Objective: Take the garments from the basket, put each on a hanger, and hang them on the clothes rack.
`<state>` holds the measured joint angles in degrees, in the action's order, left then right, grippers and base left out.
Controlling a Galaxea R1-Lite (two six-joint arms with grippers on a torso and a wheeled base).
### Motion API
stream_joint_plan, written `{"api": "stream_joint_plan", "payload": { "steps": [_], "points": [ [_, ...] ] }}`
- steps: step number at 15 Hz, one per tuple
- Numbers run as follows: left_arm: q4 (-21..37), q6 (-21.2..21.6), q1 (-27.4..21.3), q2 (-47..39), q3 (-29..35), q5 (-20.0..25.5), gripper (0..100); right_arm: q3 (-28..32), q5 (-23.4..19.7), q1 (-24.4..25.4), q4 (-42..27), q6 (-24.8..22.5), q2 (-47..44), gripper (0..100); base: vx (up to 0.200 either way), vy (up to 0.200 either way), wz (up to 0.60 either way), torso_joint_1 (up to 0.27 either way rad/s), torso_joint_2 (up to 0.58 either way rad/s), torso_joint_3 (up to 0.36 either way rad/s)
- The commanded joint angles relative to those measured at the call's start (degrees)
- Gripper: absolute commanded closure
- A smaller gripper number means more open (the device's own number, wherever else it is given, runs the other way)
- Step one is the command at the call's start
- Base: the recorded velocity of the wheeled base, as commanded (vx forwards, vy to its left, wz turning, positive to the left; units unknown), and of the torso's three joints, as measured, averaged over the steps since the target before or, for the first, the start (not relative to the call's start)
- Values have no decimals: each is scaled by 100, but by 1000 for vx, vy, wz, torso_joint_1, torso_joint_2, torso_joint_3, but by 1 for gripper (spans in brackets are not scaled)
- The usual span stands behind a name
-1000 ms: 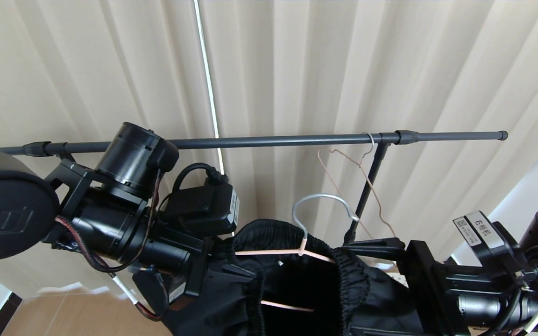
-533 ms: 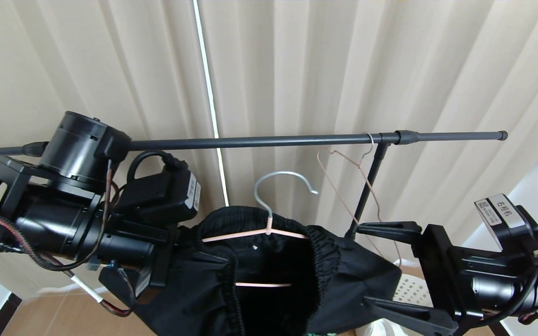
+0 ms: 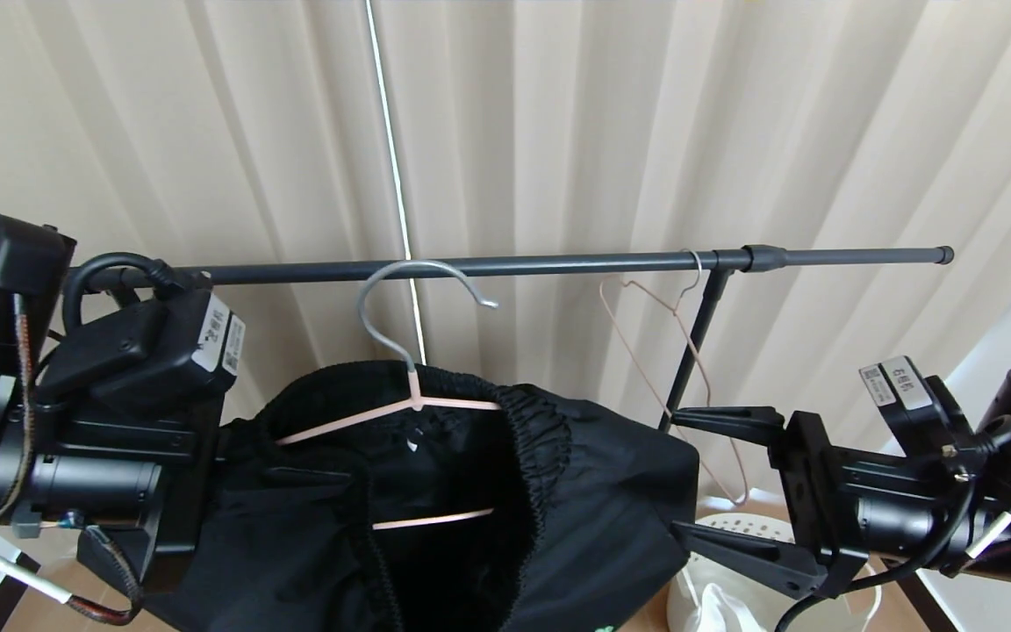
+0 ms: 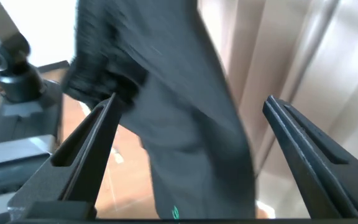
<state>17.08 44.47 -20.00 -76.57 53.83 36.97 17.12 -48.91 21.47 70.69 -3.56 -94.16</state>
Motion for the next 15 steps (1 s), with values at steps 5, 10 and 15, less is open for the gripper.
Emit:
{"api": "stream_joint_plan", "payload": {
  "steps": [5, 10, 15],
  "points": [
    [-3, -158, 14, 371, -110, -6, 100, -50, -22, -450, -12, -1094, -832, 0, 0, 0, 0, 0, 0, 0],
    [-3, -167, 14, 459, -119, -6, 100, -42, -5, -371, -3, -1244, -1236, 0, 0, 0, 0, 0, 0, 0],
    [-3, -176, 14, 467, -119, -76, 100, -6, 31, -275, -3, -1235, -1271, 100, 0, 0, 0, 0, 0, 0]
  ]
}}
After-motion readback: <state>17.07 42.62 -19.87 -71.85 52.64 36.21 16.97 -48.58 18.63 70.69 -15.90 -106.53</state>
